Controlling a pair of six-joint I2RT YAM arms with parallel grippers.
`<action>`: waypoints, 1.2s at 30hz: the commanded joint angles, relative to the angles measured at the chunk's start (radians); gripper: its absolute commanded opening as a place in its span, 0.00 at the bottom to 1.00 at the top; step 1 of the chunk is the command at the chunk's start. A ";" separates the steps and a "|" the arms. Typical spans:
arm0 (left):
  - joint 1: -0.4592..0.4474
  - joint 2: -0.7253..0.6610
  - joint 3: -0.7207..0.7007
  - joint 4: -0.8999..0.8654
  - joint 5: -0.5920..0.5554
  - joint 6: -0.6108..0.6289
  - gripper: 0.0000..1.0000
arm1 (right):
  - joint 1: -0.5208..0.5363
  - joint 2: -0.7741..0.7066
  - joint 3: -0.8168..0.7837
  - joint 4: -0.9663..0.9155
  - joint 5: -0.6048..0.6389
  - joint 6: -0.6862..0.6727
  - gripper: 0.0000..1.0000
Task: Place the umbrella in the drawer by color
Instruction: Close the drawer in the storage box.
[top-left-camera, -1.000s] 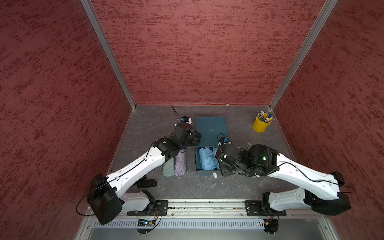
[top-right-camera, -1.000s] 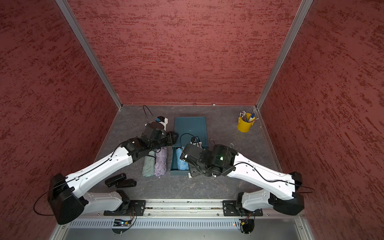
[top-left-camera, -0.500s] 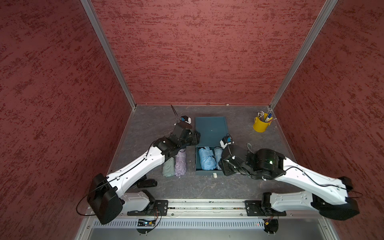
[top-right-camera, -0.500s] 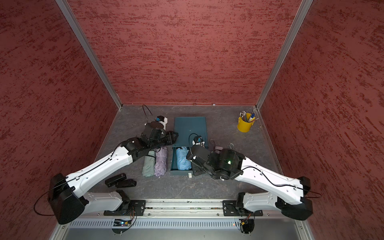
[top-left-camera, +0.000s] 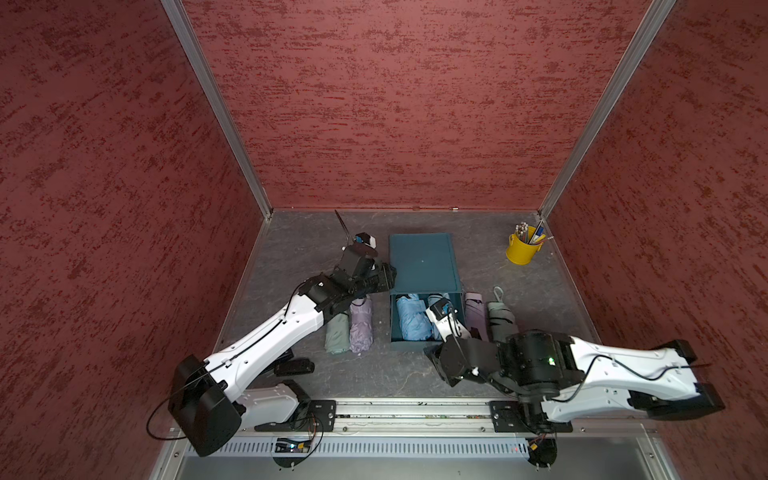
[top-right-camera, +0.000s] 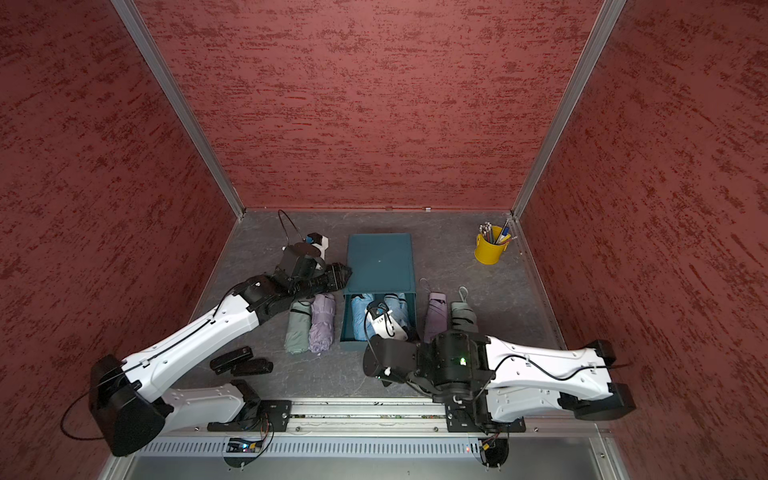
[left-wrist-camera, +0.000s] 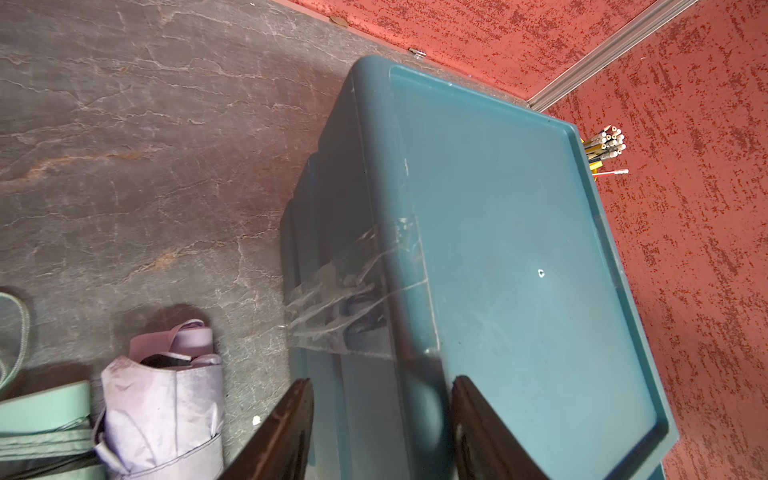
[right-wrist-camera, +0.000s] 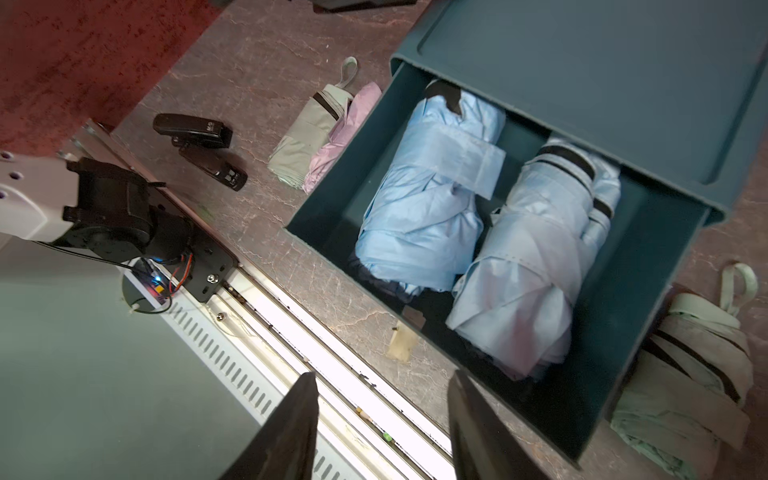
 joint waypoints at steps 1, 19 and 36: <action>0.012 -0.039 -0.003 -0.108 -0.023 0.000 0.58 | 0.048 0.038 0.026 -0.078 0.174 0.100 0.59; 0.009 -0.077 -0.016 -0.042 0.048 -0.005 0.67 | 0.167 -0.034 -0.249 0.136 0.220 0.289 0.61; -0.025 -0.001 0.021 0.028 0.095 0.035 0.65 | 0.167 -0.177 -0.453 0.335 0.252 0.276 0.61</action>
